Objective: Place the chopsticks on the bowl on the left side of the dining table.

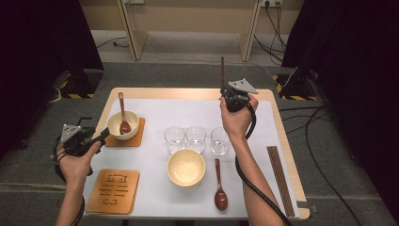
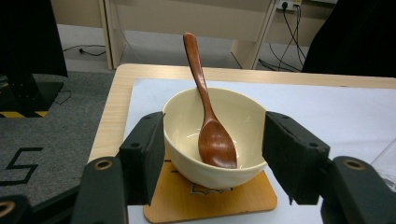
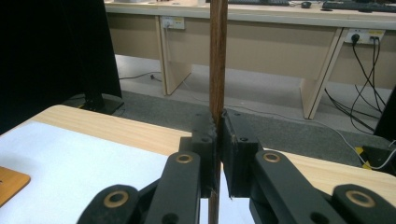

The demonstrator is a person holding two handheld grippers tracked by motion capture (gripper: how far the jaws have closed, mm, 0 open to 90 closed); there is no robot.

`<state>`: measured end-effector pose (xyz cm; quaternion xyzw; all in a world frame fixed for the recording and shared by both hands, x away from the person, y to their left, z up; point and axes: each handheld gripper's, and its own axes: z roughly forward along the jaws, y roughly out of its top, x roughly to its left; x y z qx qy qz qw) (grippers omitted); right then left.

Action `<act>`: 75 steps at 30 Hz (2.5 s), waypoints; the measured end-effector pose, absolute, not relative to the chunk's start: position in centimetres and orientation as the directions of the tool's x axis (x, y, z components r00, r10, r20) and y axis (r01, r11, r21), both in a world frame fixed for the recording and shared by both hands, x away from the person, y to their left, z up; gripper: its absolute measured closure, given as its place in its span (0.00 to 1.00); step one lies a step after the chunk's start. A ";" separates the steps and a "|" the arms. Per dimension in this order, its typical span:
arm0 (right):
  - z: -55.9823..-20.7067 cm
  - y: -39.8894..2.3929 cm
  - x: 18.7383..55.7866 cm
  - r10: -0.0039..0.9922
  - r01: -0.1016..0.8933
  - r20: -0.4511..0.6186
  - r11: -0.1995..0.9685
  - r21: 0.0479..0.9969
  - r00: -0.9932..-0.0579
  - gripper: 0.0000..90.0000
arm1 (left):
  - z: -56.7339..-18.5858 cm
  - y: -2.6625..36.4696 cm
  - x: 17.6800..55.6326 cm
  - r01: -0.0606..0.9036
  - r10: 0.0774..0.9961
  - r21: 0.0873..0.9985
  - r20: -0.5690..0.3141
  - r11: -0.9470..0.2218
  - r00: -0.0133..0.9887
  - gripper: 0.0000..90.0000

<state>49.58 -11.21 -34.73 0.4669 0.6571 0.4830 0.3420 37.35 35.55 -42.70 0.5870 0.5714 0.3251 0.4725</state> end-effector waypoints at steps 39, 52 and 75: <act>-35.4 -7.8 49.6 0.916 0.276 0.014 0.106 0.955 -0.400 0.94 | -42.5 34.0 37.6 0.350 0.972 0.934 -0.145 0.074 0.182 0.43; -35.3 -7.0 49.4 0.904 0.274 0.018 0.110 0.956 -0.427 0.94 | -40.9 31.3 39.8 0.338 0.950 0.940 -0.148 0.049 0.274 0.43; -35.5 -5.6 49.1 0.892 0.258 0.016 0.114 0.959 -0.453 0.94 | -34.6 21.1 47.1 0.252 0.858 0.968 -0.114 -0.018 0.500 0.44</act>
